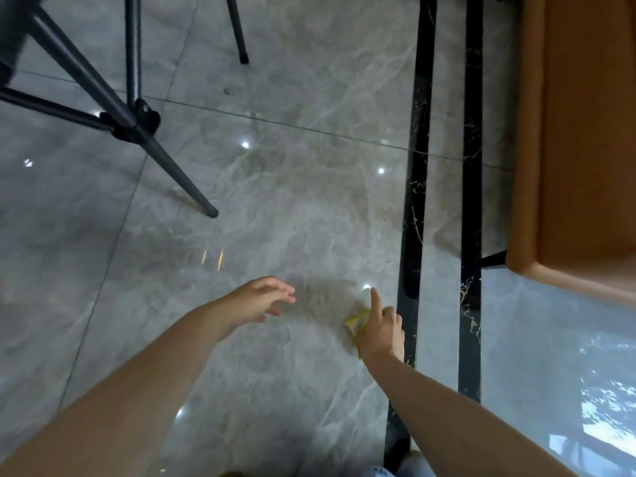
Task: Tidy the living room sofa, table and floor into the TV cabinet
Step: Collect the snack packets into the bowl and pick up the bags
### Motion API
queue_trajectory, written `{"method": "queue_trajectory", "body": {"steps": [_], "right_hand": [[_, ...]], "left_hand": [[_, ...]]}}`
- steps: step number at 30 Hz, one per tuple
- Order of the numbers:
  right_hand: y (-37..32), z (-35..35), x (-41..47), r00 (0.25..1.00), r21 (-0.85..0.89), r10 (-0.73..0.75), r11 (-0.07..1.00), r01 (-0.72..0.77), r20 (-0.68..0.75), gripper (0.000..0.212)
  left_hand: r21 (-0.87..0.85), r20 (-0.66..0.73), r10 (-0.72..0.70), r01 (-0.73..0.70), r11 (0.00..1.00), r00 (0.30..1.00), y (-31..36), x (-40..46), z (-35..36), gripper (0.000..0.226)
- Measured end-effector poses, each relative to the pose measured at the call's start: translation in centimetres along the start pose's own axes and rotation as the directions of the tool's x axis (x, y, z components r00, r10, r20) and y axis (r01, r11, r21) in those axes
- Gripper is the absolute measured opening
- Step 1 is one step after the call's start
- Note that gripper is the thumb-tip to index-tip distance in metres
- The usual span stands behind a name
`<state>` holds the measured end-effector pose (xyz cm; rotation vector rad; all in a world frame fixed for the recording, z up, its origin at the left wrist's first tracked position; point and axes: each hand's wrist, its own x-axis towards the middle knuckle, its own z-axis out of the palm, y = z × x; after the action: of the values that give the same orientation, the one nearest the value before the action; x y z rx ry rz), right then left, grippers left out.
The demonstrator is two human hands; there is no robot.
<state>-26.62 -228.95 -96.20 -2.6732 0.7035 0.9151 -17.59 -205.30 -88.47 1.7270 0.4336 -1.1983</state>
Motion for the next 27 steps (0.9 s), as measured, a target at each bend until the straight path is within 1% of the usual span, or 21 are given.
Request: {"method": "queue_trajectory", "body": {"steps": [2, 4, 6, 7, 9, 11, 13, 14, 15, 17, 18, 19, 22, 24, 27], "right_hand": [[-0.3, -0.4, -0.3, 0.999, 0.166, 0.014, 0.986, -0.019, 0.033, 0.072], [-1.1, -1.7, -0.9, 0.999, 0.339, 0.047, 0.939, -0.053, 0.027, 0.047], [-2.6, -4.0, -2.5, 0.997, 0.433, 0.031, 0.899, -0.057, 0.068, 0.025], [-3.4, -5.5, -4.0, 0.995, 0.476, 0.009, 0.878, -0.057, 0.103, 0.021], [-5.0, -8.6, -7.3, 0.988, 0.568, -0.016, 0.82, -0.075, 0.153, 0.02], [-6.8, -11.8, -11.4, 0.976, 0.668, -0.04, 0.735, -0.116, 0.213, 0.023], [-8.6, -14.8, -15.9, 0.953, 0.747, -0.083, 0.642, -0.173, 0.292, 0.028], [-9.7, -16.7, -18.5, 0.941, 0.761, -0.113, 0.622, -0.185, 0.32, 0.032], [-10.7, -18.3, -21.0, 0.929, 0.77, -0.143, 0.61, -0.19, 0.342, 0.038], [-12.6, -21.1, -25.6, 0.901, 0.78, -0.216, 0.599, -0.183, 0.377, 0.047], [-13.6, -22.7, -28.2, 0.884, 0.776, -0.257, 0.608, -0.166, 0.391, 0.045], [-14.4, -23.7, -30.1, 0.872, 0.779, -0.285, 0.607, -0.158, 0.399, 0.042], [-16.8, -27.2, -35.8, 0.831, 0.774, -0.346, 0.615, -0.15, 0.436, 0.038], [-18.2, -29.0, -39.8, 0.803, 0.769, -0.385, 0.625, -0.135, 0.454, 0.038], [-19.7, -31.0, -44.4, 0.761, 0.778, -0.415, 0.601, -0.182, 0.499, 0.042]], "left_hand": [[-0.013, -0.007, -0.003, 0.003, 1.0, 1.0, 0.1, -0.6, -0.1, 0.021], [-0.044, -0.026, -0.006, 0.005, 0.999, 1.0, 0.2, -1.6, -0.1, 0.02], [-0.103, -0.056, -0.036, 0.03, 0.994, 0.998, 0.2, -3.7, -0.1, 0.02], [-0.122, -0.063, -0.059, 0.051, 0.991, 0.996, 0.2, -5.8, -0.1, 0.019], [-0.144, -0.057, -0.09, 0.081, 0.986, 0.994, 0.3, -9.7, -0.1, 0.015], [-0.18, -0.078, -0.088, 0.073, 0.981, 0.993, 0.5, -14.5, -0.3, 0.015], [-0.255, -0.14, -0.082, 0.044, 0.966, 0.987, 1.2, -19.1, -0.6, 0.026], [-0.331, -0.164, -0.096, 0.036, 0.943, 0.982, 1.7, -21.9, -1.0, 0.032], [-0.434, -0.169, -0.111, 0.028, 0.9, 0.979, 2.0, -24.3, -1.2, 0.036], [-0.653, -0.138, -0.124, 0.004, 0.757, 0.983, 2.8, -29.2, -1.4, 0.034], [-0.734, -0.127, -0.123, -0.01, 0.679, 0.984, 3.3, -32.1, -1.6, 0.029], [-0.778, -0.133, -0.117, -0.031, 0.627, 0.984, 3.7, -33.8, -1.5, 0.025], [-0.864, -0.239, -0.145, -0.142, 0.484, 0.96, 4.4, -39.7, -1.3, 0.026], [-0.882, -0.309, -0.156, -0.221, 0.417, 0.938, 4.1, -44.4, -1.6, 0.027], [-0.885, -0.365, -0.151, -0.292, 0.362, 0.919, 3.2, -50.0, -2.1, 0.025]]}}
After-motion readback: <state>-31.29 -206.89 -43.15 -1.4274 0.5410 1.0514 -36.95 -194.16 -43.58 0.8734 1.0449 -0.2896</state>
